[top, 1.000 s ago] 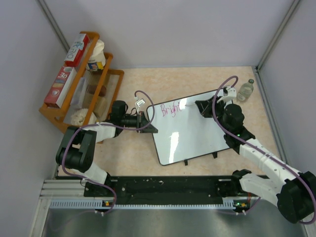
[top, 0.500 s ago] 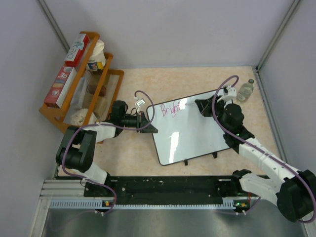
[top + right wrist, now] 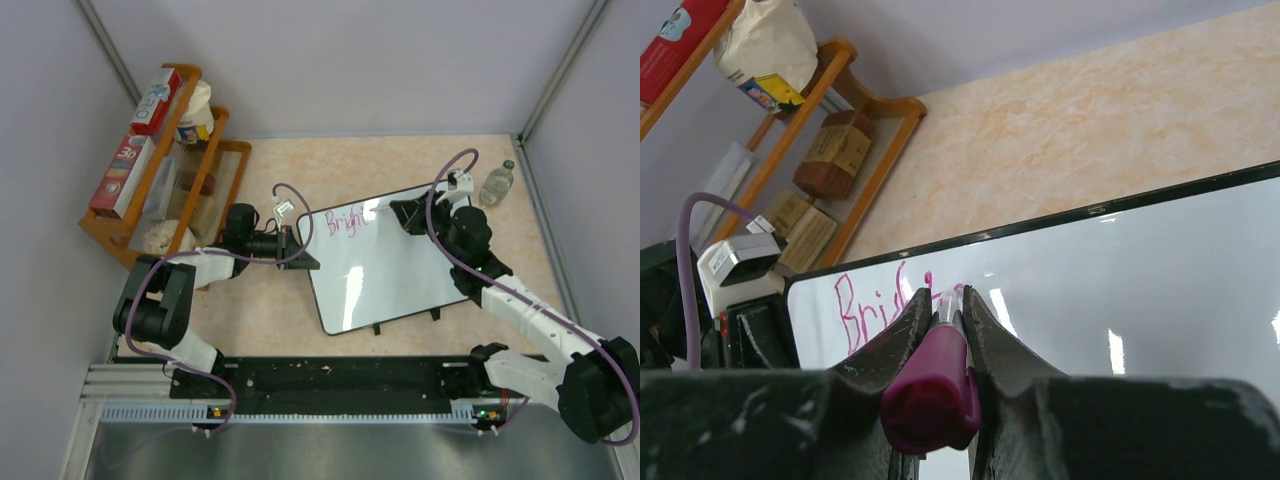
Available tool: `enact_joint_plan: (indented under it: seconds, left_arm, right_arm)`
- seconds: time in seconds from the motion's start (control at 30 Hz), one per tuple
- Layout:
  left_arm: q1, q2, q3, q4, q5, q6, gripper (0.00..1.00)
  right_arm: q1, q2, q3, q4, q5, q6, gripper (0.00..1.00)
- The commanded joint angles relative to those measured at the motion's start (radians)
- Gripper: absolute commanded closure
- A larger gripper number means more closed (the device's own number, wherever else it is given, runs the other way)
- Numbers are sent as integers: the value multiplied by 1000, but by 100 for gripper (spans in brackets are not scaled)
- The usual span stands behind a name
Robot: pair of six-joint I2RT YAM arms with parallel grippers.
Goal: Write a sentence on the whiteboard
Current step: Write with the whiteboard marker on the whiteboard.
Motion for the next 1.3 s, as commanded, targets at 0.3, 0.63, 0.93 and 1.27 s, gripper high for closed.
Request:
enact_joint_plan:
  seconds: [0.3,0.63,0.93,1.27]
  left_arm:
    - [-27,16,-34,-5,-84,202,100]
    - [-27,13,-34,-5,-84,202,100]
    - [-27,14,-34,-6,-86,204,100]
    - [-27,14,-34,-6,-86,204,100]
  right_arm:
    - [-8,-42,-49,-32,-18,1,100]
    - [-9,-82,-79,-68,22,-7,100]
    - [-9,-96,-65,-81,79,-21,100]
    - [-22,-89,-23,-69,79,-24,100]
